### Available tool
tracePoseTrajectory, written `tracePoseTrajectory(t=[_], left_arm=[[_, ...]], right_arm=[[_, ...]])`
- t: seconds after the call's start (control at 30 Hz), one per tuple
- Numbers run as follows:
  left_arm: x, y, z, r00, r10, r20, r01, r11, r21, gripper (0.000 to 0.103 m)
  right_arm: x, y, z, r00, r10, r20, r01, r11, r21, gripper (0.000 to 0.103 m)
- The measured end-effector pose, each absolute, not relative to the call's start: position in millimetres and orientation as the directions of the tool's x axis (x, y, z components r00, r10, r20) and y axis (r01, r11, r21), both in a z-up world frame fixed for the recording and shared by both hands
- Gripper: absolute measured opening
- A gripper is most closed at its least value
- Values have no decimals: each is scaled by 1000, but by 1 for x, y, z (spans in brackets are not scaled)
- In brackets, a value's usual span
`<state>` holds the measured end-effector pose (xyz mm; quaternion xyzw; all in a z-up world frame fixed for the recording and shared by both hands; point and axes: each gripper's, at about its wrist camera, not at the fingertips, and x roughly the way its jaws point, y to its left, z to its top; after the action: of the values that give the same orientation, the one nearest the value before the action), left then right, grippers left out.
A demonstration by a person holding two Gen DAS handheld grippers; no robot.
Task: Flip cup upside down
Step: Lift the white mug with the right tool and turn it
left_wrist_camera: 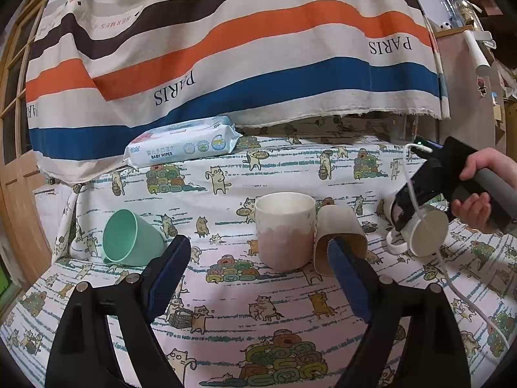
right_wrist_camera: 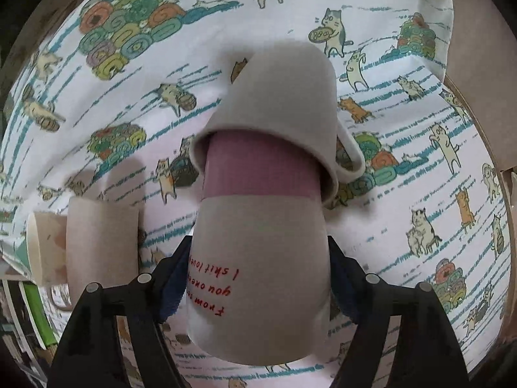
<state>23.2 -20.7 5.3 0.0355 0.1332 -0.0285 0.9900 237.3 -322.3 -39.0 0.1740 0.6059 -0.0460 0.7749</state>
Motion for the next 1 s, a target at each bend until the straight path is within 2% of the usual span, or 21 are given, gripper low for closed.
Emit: tracePoseTrajectory(t=[0.3, 0.53, 1.0], left_arm=[[26, -12, 4, 956, -30, -291, 39, 999, 26, 86], [8, -12, 18, 973, 2, -230, 11, 998, 55, 86], [-20, 8, 29, 976, 18, -217, -17, 1000, 9, 86]], right_arm=[[178, -325, -20, 312, 169, -935, 177, 956, 232, 77], [141, -301, 8, 366, 215, -905, 60, 965, 253, 75], [122, -229, 14, 360, 281, -890, -84, 959, 269, 73]])
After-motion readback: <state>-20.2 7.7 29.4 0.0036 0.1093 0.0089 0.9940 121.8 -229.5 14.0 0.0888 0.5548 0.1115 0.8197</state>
